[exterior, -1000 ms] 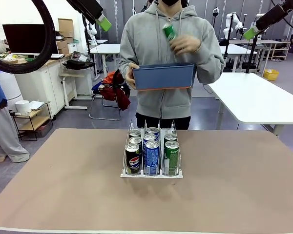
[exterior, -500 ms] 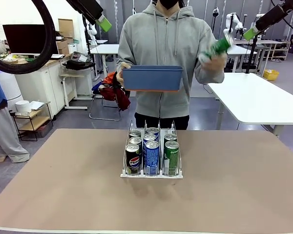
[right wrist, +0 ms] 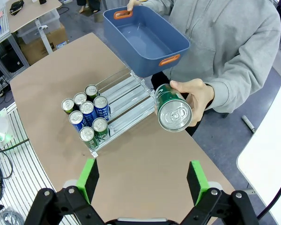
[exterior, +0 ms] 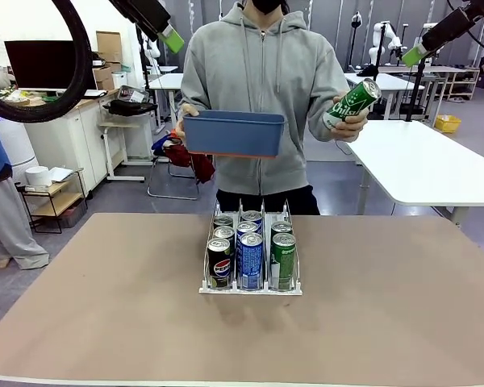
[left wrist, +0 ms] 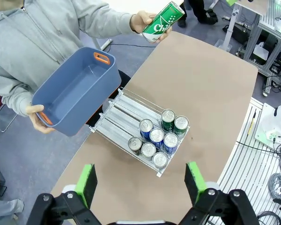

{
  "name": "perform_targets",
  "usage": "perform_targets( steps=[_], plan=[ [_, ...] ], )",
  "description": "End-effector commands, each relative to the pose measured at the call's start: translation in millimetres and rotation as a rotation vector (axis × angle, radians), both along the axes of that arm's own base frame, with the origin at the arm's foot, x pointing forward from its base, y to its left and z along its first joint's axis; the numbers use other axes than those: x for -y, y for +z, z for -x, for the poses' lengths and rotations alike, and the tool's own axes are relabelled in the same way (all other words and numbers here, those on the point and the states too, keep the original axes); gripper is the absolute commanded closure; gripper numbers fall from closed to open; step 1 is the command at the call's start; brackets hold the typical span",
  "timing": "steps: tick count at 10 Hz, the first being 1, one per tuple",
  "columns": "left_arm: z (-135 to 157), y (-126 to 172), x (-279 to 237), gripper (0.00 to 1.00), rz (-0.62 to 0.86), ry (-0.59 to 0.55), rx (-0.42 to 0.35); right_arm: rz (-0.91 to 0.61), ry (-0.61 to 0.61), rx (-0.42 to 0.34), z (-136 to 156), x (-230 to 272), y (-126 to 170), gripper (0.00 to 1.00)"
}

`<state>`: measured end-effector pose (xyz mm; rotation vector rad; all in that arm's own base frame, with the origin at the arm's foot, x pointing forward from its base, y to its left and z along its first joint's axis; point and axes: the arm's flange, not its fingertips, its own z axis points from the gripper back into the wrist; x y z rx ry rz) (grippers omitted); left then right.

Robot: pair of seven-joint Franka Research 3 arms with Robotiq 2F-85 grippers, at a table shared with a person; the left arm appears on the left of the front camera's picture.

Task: Fill the beverage cans into the dispenser.
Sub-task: Pick up the Sprite handed by the human.

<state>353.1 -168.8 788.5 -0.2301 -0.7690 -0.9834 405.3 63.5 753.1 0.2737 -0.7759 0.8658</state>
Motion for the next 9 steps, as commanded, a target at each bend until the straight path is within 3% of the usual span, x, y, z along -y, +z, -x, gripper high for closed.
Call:
perform_targets(
  steps=[1, 9],
  plan=[
    [-0.1, -1.9, -2.9, 0.00, 0.010, -0.007, -0.007, 0.000, 0.003, -0.003, 0.7, -0.4, -0.5, 0.00],
    [-0.1, -1.9, -2.9, 0.00, 0.010, -0.007, -0.007, 0.000, 0.000, 0.000, 0.0, 0.0, 0.0, 0.00]
  ],
)
